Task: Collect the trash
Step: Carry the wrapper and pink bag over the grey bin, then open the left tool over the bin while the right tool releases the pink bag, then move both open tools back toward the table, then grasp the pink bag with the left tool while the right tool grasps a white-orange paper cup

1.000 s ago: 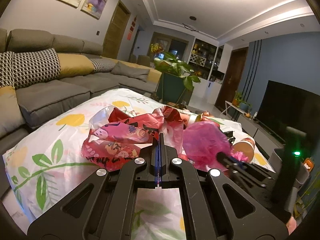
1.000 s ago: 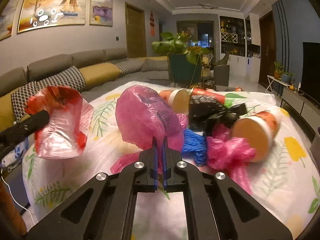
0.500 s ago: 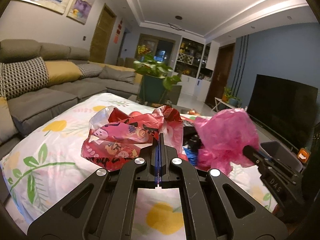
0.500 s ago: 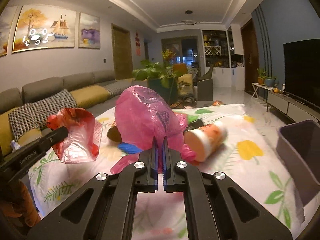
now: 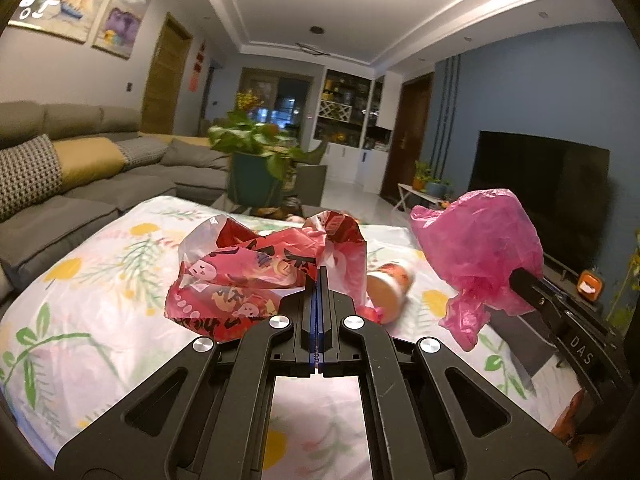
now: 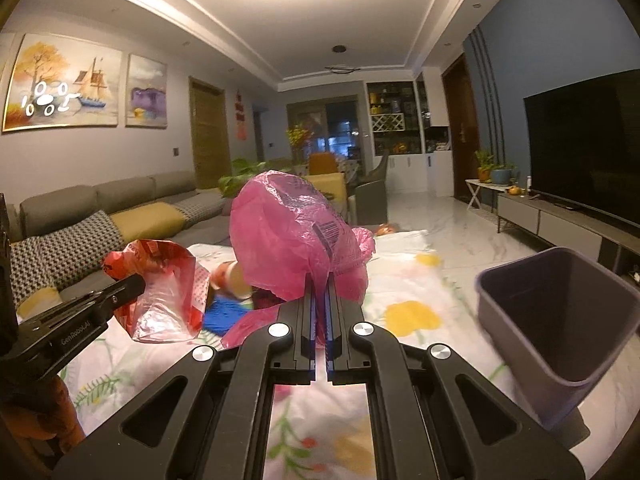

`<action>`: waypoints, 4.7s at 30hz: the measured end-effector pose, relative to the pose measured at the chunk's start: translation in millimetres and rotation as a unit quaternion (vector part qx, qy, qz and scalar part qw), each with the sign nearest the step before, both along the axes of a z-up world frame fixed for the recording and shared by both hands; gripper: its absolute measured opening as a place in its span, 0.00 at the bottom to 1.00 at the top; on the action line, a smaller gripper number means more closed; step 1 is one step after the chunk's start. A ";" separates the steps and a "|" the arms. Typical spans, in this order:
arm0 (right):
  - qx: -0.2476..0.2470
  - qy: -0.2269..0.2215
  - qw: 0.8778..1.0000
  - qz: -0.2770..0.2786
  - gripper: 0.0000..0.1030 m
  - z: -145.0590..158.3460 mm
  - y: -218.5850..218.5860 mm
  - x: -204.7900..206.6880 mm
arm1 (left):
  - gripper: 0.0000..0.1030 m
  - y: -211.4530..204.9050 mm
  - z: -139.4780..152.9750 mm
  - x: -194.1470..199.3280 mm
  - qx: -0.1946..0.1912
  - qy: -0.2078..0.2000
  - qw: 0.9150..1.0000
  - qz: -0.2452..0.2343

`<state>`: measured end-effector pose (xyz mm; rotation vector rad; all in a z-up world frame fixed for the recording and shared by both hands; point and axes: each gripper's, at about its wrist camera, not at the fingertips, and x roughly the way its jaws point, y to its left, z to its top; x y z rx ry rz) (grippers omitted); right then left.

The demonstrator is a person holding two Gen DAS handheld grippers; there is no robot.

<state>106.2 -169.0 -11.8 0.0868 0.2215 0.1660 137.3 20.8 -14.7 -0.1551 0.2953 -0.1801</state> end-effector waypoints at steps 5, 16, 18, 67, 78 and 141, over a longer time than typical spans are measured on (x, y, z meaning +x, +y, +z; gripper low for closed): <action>0.003 -0.006 1.000 -0.029 0.04 2.2 -24.5 -5.8 | 0.00 -30.3 2.6 4.9 0.009 -0.005 1.000 -0.028; 0.006 -0.023 0.995 -0.095 0.04 4.0 -75.1 -19.3 | 0.00 -93.8 9.9 22.1 0.008 -0.009 0.995 -0.097; 0.005 -0.028 0.994 -0.108 0.04 4.3 -84.0 -21.5 | 0.00 -110.2 13.9 24.2 0.011 -0.015 0.993 -0.113; 0.020 -0.024 0.966 -0.257 0.04 0.5 -183.7 -11.9 | 0.00 -297.9 -7.8 93.3 0.027 0.002 0.963 -0.267; 0.026 -0.020 0.967 -0.254 0.04 -2.2 -183.2 -6.6 | 0.00 -302.3 -8.3 97.6 0.023 0.007 0.960 -0.280; 0.015 -0.005 0.985 -0.170 0.64 -25.5 -72.7 3.1 | 0.79 -83.7 -47.2 34.8 0.036 0.000 0.999 -0.001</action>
